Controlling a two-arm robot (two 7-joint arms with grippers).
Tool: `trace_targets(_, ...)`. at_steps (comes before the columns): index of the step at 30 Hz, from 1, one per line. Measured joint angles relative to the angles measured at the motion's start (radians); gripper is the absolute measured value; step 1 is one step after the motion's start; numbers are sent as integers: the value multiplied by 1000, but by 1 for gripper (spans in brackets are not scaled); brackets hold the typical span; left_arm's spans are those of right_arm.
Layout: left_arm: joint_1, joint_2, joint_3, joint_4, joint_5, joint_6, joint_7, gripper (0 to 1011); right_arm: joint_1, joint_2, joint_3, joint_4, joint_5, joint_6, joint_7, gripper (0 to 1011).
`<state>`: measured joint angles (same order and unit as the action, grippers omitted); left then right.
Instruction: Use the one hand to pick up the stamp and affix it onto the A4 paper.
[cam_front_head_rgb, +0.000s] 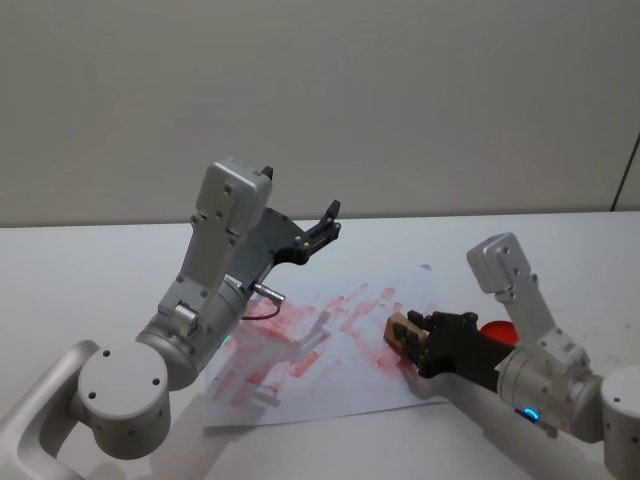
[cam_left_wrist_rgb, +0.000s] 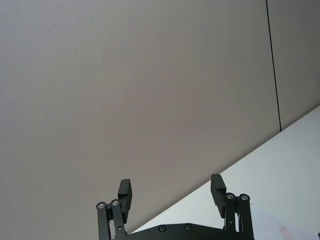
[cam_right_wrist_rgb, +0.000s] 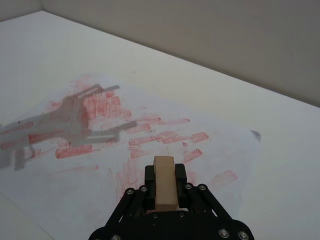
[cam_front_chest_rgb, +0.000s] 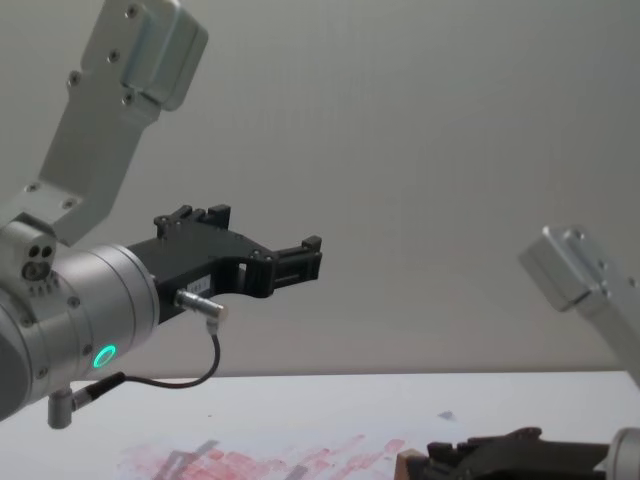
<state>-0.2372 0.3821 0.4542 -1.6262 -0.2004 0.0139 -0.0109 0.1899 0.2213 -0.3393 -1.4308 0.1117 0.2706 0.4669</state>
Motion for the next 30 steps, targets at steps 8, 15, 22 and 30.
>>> trace_targets(8,0,0,0,0,0,0,0,1001,6,-6,-7,17,-11,7,5,224)
trace_targets(15,0,0,0,0,0,0,0,1001,6,-8,-14,24,-13,13,3,223)
trace_targets(22,0,0,0,0,0,0,0,1001,3,-10,-18,26,-13,-2,-11,223)
trace_targets(30,0,0,0,0,0,0,0,1001,3,-9,-18,9,-10,-54,-32,223)
